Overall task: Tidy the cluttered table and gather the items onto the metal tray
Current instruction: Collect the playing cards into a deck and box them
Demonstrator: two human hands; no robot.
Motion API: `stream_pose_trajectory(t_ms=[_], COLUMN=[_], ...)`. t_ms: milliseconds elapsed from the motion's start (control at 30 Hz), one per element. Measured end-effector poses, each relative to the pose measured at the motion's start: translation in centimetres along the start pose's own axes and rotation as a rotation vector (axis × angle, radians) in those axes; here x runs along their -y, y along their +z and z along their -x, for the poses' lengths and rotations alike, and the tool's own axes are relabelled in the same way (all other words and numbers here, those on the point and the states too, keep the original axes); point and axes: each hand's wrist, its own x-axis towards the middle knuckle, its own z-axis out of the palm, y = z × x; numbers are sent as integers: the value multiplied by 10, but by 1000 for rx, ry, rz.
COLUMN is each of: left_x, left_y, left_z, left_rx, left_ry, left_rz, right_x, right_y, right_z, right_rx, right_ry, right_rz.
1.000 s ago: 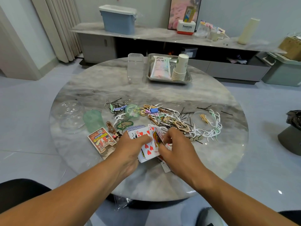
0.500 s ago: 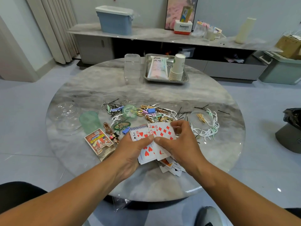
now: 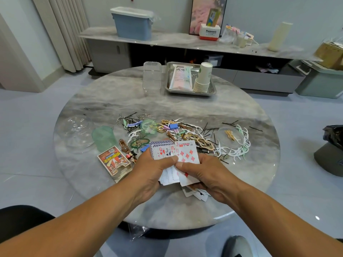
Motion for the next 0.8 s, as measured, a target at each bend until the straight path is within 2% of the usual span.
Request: stream_pose_trajectory(t_ms=[200,433,667,800], left_x=[-4,-3,-6,-2], left_y=[-3,0,0,1], left_z=[-1,6,2,4], left_rx=[27,-25,2,-11], left_ry=[-50,53,-11,42], left_rz=[68,-66,37,-76], right_x=[5,-1,3,2], right_y=[-2,0,-5,-1], right_z=[-2,1,-3,0], right_rx=[-44,28,-74,-9], right_ry=[26,17,29,34], right_rz=[-50,-53,-70,-58])
